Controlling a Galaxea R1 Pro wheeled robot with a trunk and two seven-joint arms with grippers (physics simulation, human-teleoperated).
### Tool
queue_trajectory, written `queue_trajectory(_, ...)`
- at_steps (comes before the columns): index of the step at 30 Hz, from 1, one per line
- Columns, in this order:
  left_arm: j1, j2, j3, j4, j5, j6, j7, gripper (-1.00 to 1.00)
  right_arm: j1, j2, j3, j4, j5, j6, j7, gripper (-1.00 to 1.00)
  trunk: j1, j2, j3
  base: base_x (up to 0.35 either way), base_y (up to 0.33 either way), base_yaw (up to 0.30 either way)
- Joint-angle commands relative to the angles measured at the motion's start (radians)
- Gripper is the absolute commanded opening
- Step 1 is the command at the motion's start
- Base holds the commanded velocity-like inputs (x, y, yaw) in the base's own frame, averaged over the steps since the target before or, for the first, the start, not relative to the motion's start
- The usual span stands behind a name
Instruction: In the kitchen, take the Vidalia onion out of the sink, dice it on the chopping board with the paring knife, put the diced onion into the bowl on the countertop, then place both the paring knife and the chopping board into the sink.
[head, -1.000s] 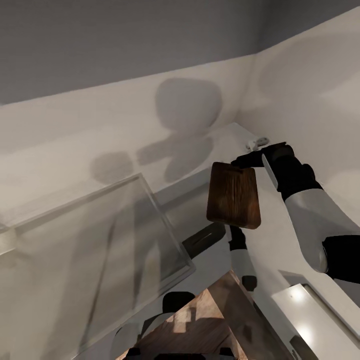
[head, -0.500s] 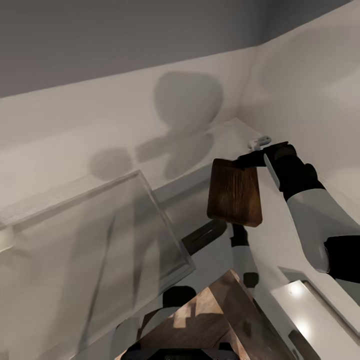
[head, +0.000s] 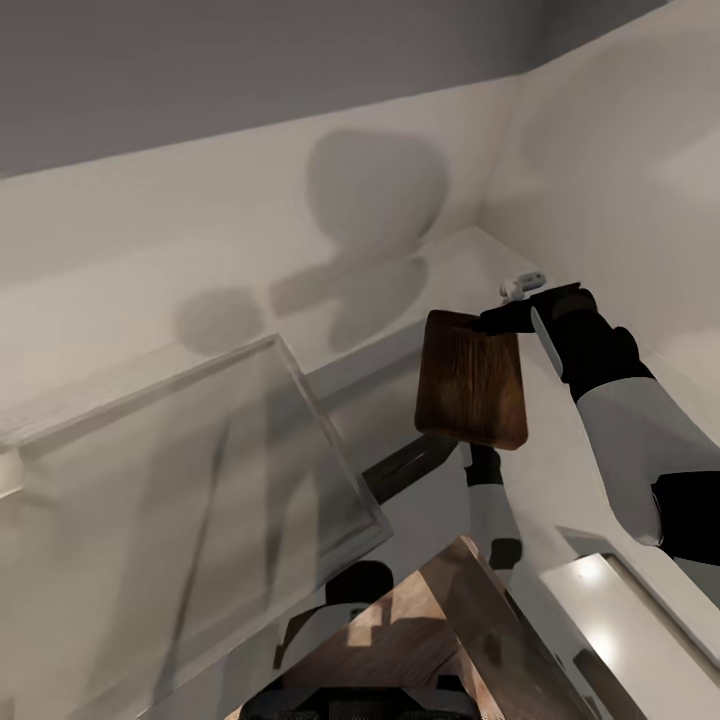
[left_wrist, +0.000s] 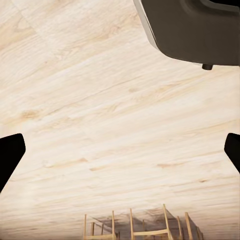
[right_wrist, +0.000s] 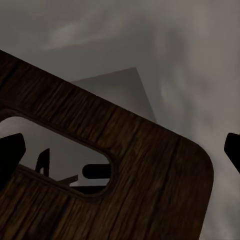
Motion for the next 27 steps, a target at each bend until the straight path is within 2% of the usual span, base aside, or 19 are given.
queue_trajectory(1,0.001,0.0,0.0,-0.002,0.007,-0.001,0.0,1.0,-0.001,-0.001,0.003,-0.001,0.011,0.003,0.008,1.0,0.001,-0.002,-0.003,0.0,0.0,0.0)
queue_trajectory(9,0.001,0.0,0.0,-0.002,0.006,-0.001,0.0,1.0,-0.001,-0.003,0.002,-0.002,0.011,0.003,0.007,1.0,0.001,-0.002,-0.016,0.0,0.0,0.0)
queue_trajectory(27,0.001,0.0,0.0,-0.002,0.006,-0.001,0.0,1.0,-0.001,-0.028,0.002,-0.003,0.011,0.001,0.008,1.0,0.001,-0.002,-0.045,0.0,0.0,0.0)
